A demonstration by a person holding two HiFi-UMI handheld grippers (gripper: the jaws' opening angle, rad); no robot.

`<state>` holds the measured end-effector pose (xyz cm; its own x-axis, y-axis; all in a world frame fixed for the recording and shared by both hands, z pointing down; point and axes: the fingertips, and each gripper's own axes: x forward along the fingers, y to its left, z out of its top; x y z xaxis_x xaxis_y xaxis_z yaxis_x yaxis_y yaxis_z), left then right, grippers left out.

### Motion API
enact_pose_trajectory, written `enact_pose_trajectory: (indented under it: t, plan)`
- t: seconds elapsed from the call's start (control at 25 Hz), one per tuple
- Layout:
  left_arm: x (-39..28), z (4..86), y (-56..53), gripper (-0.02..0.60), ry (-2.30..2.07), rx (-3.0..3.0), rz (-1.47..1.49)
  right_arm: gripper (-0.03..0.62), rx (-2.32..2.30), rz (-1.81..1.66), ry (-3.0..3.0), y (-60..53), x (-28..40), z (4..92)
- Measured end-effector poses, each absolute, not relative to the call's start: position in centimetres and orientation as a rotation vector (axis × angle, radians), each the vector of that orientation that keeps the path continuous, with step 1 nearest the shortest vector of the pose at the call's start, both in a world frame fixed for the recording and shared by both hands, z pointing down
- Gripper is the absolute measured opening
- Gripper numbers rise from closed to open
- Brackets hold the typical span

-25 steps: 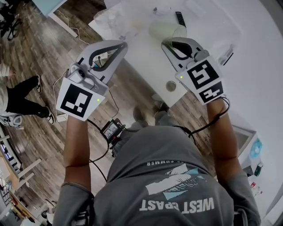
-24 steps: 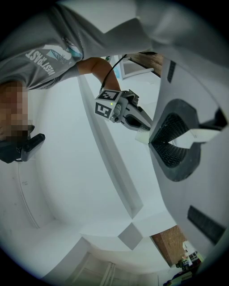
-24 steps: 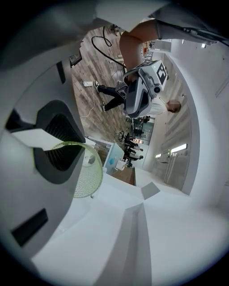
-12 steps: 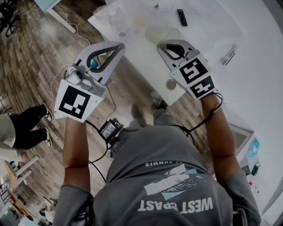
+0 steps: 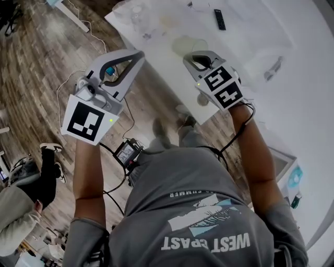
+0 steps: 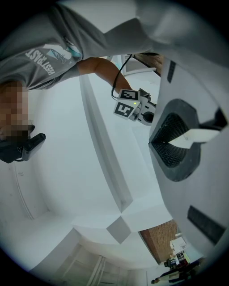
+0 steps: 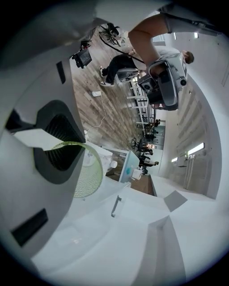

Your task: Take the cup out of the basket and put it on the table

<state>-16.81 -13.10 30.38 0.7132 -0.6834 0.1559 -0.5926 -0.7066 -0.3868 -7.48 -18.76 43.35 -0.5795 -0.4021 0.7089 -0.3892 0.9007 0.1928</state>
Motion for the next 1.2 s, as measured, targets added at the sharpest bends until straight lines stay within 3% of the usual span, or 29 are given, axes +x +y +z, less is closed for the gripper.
enact_pose_trajectory:
  t: [1.2]
  plan:
    - [-19.1,35.3,-13.4,0.009,1.129,-2.667,-0.443,0.028,0.307,0.174,-1.994,-19.3,-7.8,60.6]
